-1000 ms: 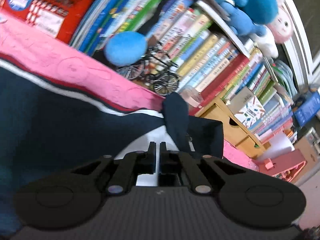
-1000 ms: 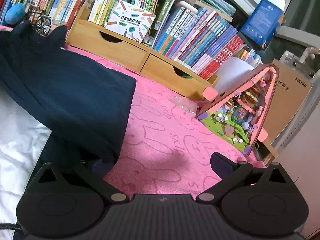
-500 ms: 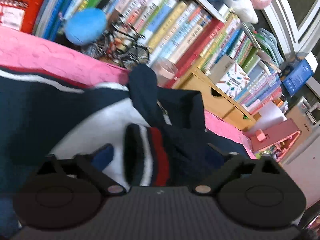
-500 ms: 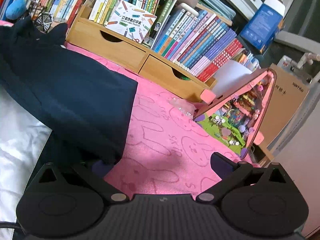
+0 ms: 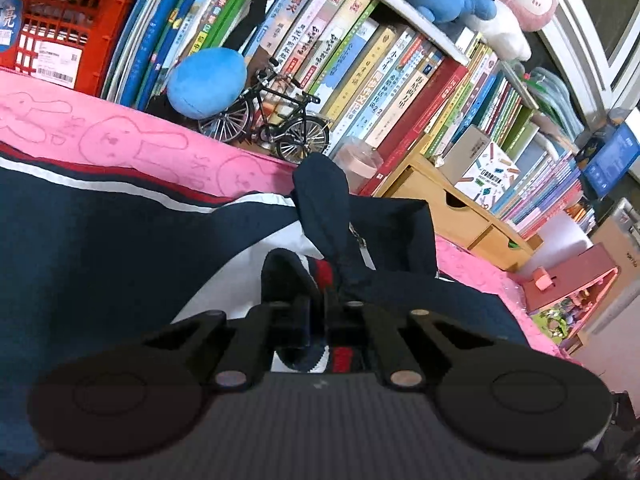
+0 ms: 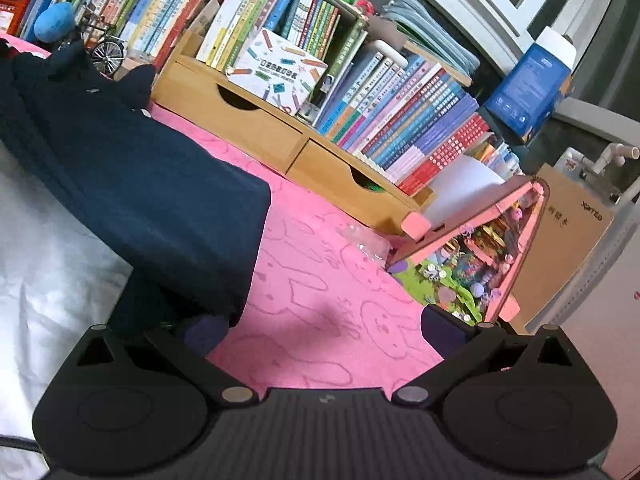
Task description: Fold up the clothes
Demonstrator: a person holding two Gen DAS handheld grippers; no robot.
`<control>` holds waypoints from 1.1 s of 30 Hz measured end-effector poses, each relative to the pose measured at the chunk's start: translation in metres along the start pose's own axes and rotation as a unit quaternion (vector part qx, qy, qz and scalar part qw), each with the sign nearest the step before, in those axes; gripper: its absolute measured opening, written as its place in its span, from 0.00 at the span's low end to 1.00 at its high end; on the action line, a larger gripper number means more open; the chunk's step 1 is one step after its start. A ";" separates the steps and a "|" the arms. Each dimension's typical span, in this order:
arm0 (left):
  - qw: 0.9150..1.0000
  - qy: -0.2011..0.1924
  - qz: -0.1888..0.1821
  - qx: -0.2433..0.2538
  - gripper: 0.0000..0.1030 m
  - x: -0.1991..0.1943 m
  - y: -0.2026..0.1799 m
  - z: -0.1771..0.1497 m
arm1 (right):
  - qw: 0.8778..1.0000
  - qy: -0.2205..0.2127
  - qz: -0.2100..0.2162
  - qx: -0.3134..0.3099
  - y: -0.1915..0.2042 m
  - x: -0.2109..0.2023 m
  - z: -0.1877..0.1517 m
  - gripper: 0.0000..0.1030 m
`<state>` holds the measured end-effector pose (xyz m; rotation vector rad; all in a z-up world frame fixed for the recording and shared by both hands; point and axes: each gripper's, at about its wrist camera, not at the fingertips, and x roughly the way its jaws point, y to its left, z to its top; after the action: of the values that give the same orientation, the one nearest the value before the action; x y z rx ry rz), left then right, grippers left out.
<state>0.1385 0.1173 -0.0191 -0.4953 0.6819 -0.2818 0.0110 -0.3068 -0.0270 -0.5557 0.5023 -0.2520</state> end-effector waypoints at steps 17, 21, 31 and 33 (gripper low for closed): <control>0.999 0.000 0.046 0.023 0.11 0.002 0.022 -0.010 | 0.999 0.013 0.045 0.017 -0.009 0.016 -0.012 1.00; 0.999 -0.011 0.035 0.022 0.11 0.001 0.026 -0.014 | 0.996 0.058 0.013 0.062 -0.036 0.035 -0.022 1.00; 0.999 -0.020 0.026 0.024 0.11 0.000 0.027 -0.016 | 0.985 -0.019 0.162 0.065 -0.024 -0.020 0.007 1.00; 0.999 -0.020 0.028 0.026 0.11 0.000 0.027 -0.016 | 0.990 -0.027 0.138 0.003 0.007 -0.018 0.017 1.00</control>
<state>0.1305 0.1347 -0.0438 -0.4314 0.6474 -0.2366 0.0050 -0.2868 -0.0114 -0.4793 0.5194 0.0248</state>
